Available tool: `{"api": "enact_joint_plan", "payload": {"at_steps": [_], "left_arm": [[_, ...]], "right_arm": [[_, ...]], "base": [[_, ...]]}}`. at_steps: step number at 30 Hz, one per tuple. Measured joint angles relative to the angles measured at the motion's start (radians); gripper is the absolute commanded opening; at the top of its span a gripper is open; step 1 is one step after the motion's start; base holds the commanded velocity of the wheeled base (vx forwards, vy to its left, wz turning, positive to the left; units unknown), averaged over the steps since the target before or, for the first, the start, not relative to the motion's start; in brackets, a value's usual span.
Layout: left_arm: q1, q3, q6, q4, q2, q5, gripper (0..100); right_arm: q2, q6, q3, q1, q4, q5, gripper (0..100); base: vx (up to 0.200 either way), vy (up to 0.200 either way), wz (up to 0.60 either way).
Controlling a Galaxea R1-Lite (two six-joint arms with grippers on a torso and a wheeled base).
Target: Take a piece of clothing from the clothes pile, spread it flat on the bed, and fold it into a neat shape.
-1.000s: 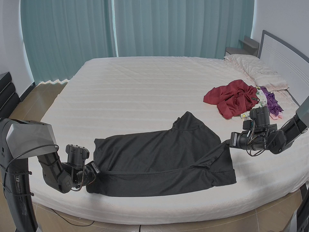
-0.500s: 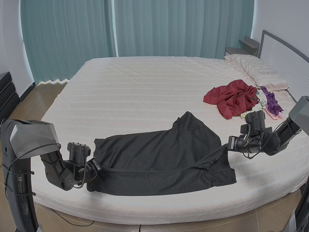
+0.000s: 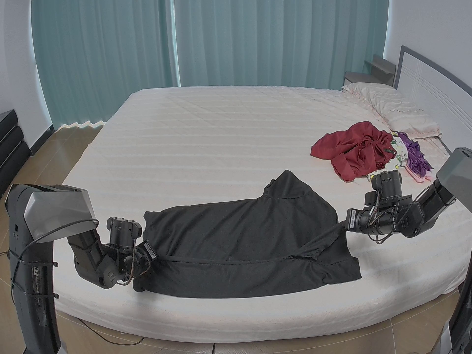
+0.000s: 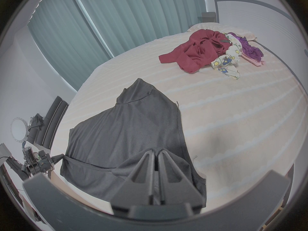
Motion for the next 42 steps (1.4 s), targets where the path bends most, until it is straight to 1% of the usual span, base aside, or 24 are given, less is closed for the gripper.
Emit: {"api": "enact_joint_plan", "payload": {"at_steps": [3,10,14,16,19,21,23,26,28,29,31,33,36,39,42], "left_arm": [[0.0,-0.006,0.0,0.024,0.006,0.0,100],[0.007,0.001,-0.001,0.047,0.003,-0.001,100],[0.017,0.047,-0.002,0.046,-0.027,-0.011,100],[0.024,0.08,-0.003,0.044,-0.051,-0.026,100],[0.036,0.13,-0.009,0.041,-0.097,-0.057,100],[0.045,0.164,-0.037,0.041,-0.133,-0.093,100],[0.052,0.19,-0.087,0.04,-0.167,-0.128,100],[0.06,0.225,-0.182,0.04,-0.214,-0.214,100],[0.064,0.244,-0.218,0.039,-0.239,-0.265,100],[0.066,0.25,-0.226,0.039,-0.247,-0.276,100],[0.067,0.258,-0.243,0.038,-0.261,-0.286,100],[0.068,0.261,-0.271,0.037,-0.269,-0.291,100],[0.063,0.261,-0.293,0.03,-0.267,-0.294,100],[0.057,0.261,-0.298,0.007,-0.257,-0.295,100],[0.055,0.266,-0.299,-0.02,-0.247,-0.294,100]], "right_arm": [[0.012,0.02,-0.002,0.001,0.0,0.002,100],[0.047,0.141,-0.012,-0.001,-0.006,0.005,100],[0.055,0.244,-0.018,-0.001,-0.004,0.005,100],[0.059,0.32,-0.023,0.002,-0.001,0.005,100],[0.069,0.407,-0.035,0.01,0.005,0.003,100],[0.083,0.475,-0.05,0.014,0.009,0.0,100],[0.102,0.517,-0.064,0.019,0.012,-0.002,100],[0.135,0.545,-0.081,0.027,0.014,-0.01,100],[0.158,0.556,-0.089,0.033,0.013,-0.025,100],[0.168,0.559,-0.092,0.036,0.011,-0.039,100],[0.19,0.562,-0.097,0.043,0.003,-0.077,100],[0.208,0.564,-0.1,0.05,-0.009,-0.099,100],[0.228,0.565,-0.104,0.057,-0.027,-0.107,100],[0.245,0.565,-0.116,0.06,-0.036,-0.109,100],[0.261,0.565,-0.136,0.06,-0.038,-0.127,100]], "base": [[0.0,0.0,0.0],[0.0,0.0,0.0],[0.0,0.0,0.0],[0.0,0.0,0.0],[0.0,0.0,0.0],[0.0,0.0,0.0],[0.0,0.0,0.0],[0.0,0.0,0.0],[0.0,0.0,0.0],[0.0,0.0,0.0],[0.0,0.0,0.0],[0.0,0.0,0.0],[0.0,0.0,0.0],[0.0,0.0,0.0],[0.0,0.0,0.0]]}}
